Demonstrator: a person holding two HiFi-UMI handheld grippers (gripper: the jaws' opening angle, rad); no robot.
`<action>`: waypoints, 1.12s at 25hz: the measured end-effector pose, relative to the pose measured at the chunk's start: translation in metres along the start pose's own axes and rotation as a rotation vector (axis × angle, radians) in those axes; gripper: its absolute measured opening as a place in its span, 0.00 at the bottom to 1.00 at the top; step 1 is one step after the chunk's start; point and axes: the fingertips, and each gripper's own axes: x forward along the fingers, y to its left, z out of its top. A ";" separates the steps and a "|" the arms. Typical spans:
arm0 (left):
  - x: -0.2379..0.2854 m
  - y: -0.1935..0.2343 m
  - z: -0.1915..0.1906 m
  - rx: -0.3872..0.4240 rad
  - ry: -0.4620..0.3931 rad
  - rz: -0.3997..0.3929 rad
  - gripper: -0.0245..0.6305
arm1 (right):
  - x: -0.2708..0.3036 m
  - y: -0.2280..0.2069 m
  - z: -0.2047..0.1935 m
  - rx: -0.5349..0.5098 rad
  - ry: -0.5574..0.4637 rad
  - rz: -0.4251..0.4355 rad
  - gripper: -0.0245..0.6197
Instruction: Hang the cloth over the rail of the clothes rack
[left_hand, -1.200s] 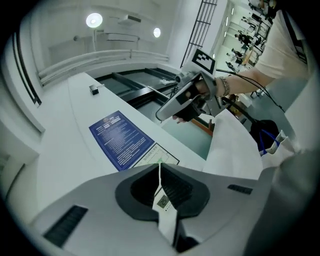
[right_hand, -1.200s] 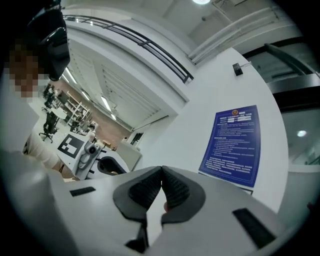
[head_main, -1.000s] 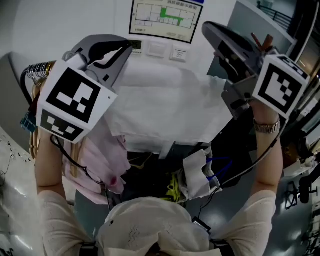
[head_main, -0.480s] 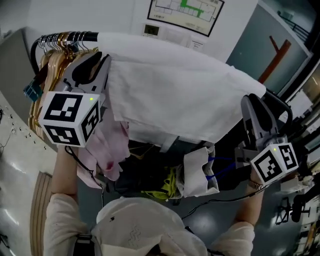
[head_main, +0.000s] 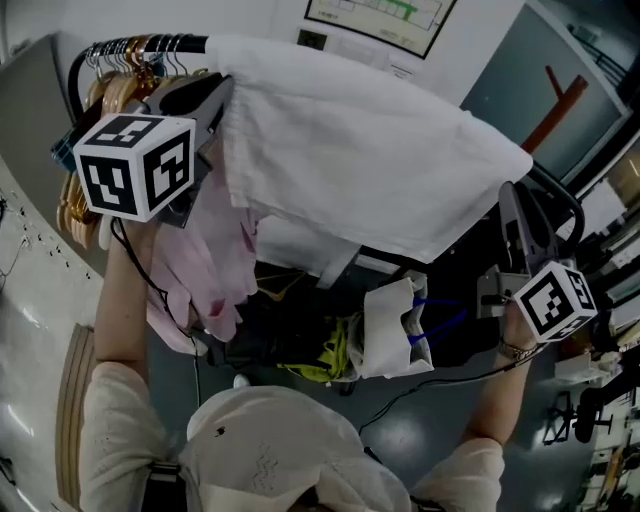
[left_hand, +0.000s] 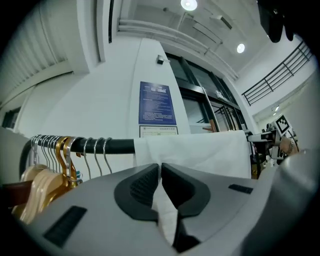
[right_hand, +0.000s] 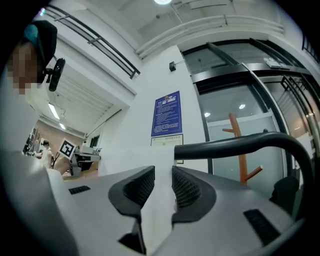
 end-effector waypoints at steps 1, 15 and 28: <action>-0.001 0.001 0.001 -0.007 -0.002 -0.007 0.09 | 0.002 0.002 -0.001 0.009 0.004 0.016 0.19; -0.007 0.019 0.042 0.031 -0.072 0.043 0.07 | 0.004 0.013 0.002 0.024 0.023 0.063 0.19; -0.052 0.025 0.019 0.206 -0.258 0.437 0.07 | -0.023 0.030 -0.052 -0.149 0.017 0.065 0.07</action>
